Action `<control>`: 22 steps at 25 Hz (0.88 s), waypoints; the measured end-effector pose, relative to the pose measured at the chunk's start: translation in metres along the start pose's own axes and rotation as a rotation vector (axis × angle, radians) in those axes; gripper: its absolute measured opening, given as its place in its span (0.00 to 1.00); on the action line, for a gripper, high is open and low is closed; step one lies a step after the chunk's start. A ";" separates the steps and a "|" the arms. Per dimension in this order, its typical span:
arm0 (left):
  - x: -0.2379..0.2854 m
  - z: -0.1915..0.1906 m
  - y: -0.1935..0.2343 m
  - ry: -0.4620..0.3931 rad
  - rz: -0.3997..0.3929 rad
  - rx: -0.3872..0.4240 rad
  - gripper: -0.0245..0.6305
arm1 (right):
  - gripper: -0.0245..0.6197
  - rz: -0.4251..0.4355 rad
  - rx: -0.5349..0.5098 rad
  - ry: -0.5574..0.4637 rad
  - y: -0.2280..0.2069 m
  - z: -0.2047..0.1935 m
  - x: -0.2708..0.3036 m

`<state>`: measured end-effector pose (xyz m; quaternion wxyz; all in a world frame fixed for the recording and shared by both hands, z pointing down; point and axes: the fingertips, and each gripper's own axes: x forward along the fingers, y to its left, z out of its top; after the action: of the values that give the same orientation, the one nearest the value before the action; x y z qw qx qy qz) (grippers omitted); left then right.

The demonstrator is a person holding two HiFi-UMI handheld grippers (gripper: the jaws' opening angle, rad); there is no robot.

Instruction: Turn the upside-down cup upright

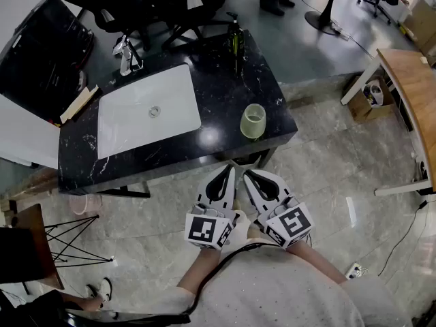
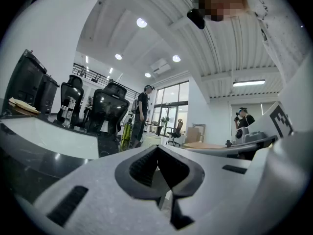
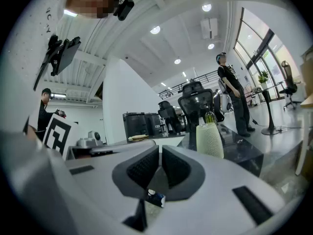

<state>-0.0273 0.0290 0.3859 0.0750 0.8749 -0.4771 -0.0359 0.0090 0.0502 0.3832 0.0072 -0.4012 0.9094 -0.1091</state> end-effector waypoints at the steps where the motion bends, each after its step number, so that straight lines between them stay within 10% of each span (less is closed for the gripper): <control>1: 0.006 0.001 0.005 0.000 -0.006 -0.001 0.05 | 0.05 -0.006 -0.006 -0.003 -0.004 0.002 0.006; 14: 0.065 -0.004 0.041 0.019 -0.100 -0.028 0.05 | 0.07 -0.220 -0.093 0.006 -0.076 0.007 0.037; 22: 0.070 -0.012 0.050 0.040 -0.100 -0.036 0.05 | 0.42 -0.284 -0.070 0.047 -0.113 0.001 0.055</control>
<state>-0.0293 -0.0552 0.4061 0.0983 0.8967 -0.4306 -0.0304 0.0540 -0.0637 0.4092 -0.0436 -0.5232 0.8466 -0.0869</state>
